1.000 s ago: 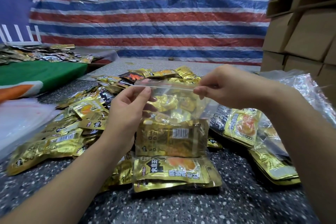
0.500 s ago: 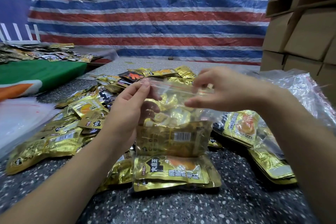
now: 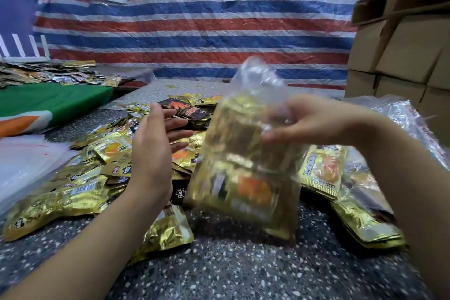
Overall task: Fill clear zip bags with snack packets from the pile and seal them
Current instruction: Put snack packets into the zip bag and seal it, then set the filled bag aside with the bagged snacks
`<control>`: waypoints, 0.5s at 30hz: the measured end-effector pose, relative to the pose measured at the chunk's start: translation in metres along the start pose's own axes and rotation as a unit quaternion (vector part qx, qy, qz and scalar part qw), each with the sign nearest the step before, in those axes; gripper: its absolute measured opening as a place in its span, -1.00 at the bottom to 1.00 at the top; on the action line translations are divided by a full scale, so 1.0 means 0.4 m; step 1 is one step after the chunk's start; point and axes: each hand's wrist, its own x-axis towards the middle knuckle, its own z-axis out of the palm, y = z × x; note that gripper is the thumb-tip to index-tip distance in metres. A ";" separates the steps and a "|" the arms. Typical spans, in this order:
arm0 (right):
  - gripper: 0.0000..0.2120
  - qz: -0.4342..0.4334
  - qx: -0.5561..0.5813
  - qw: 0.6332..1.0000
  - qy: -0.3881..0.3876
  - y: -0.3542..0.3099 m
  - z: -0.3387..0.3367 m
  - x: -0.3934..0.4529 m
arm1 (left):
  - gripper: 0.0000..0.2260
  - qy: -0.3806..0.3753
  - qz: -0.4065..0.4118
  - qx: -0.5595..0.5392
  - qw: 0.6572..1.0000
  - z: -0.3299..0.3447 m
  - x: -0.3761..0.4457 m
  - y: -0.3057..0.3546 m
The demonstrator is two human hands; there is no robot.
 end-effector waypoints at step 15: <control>-0.48 0.440 -0.128 0.749 0.479 0.301 -0.077 -0.065 | -0.75 -0.056 0.011 0.106 0.993 0.008 -0.017 -0.025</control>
